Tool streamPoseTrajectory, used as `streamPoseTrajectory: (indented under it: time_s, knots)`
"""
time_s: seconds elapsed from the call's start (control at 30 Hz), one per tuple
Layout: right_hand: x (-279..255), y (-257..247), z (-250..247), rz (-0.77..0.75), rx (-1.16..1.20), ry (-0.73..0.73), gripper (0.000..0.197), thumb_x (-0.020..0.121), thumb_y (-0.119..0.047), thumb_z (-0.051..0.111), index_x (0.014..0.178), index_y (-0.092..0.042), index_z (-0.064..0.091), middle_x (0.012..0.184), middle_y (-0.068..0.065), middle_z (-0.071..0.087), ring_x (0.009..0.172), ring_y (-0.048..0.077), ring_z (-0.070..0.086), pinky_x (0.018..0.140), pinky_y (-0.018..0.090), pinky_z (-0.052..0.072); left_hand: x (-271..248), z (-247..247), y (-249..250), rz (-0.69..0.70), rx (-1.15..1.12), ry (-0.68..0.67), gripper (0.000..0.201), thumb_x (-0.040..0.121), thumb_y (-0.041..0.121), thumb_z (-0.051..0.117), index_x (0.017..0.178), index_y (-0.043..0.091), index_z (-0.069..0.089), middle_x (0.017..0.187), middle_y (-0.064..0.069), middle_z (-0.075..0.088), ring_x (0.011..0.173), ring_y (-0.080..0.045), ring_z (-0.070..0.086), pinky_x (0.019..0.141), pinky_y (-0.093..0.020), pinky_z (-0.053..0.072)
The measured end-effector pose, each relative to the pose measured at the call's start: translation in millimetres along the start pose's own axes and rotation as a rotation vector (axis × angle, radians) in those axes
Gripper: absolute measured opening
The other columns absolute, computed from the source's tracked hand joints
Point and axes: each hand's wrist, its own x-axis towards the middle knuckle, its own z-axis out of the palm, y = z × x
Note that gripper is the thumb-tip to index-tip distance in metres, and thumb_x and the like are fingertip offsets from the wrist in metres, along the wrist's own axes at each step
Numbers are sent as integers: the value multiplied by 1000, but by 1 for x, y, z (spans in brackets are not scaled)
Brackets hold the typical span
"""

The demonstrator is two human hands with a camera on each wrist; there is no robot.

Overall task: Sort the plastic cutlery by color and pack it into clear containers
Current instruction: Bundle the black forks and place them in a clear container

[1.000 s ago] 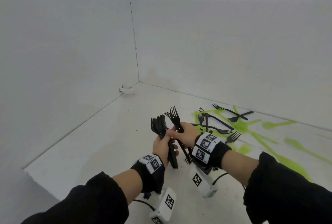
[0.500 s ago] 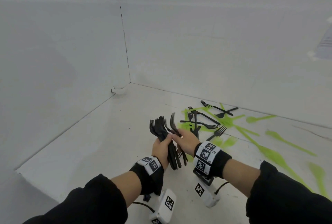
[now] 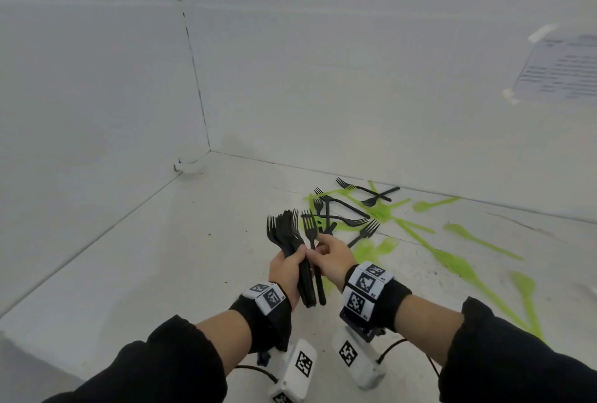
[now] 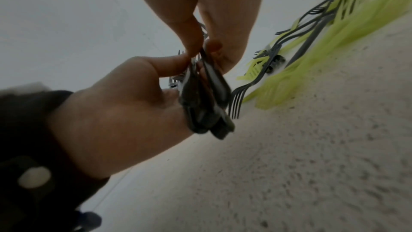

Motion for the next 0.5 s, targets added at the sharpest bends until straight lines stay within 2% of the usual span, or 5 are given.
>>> streamPoseTrajectory:
  time_s: [0.07,0.17,0.23,0.33,0.5]
  knots:
    - [5,1,-2,39,70,16,41,87,-16,62,125,-11,50,83,2,59,87,23,64,81,36,55,1,3,4,-13,3,-23,27,96,11,47,117,-3,56,111,-25,64,89,-31,64,70,-35,52]
    - [11,-3,-8,24,41,-3,30,87,-15,62,115,-8,54,79,-2,57,75,16,61,65,27,55,5,7,9,1,15,-25,25,96,8,46,116,-3,56,108,-24,63,85,-29,63,70,-35,52]
    - [19,-5,-8,18,44,7,30,89,-15,59,117,-8,54,82,-2,58,84,20,62,78,35,56,8,9,12,38,20,-18,24,96,5,46,117,-3,55,110,-24,62,86,-28,63,74,-35,52]
    - [28,-5,-5,2,-22,-42,35,91,-18,52,124,-10,56,105,7,65,104,25,62,95,44,49,12,8,9,49,35,-1,24,96,4,45,118,-2,54,106,-21,63,86,-27,62,77,-35,52]
    - [30,-1,-2,-57,-190,-32,30,92,-20,51,119,-15,63,110,6,66,106,21,60,98,33,46,11,8,8,16,15,-13,25,97,5,42,118,1,54,98,-17,65,80,-22,65,67,-30,53]
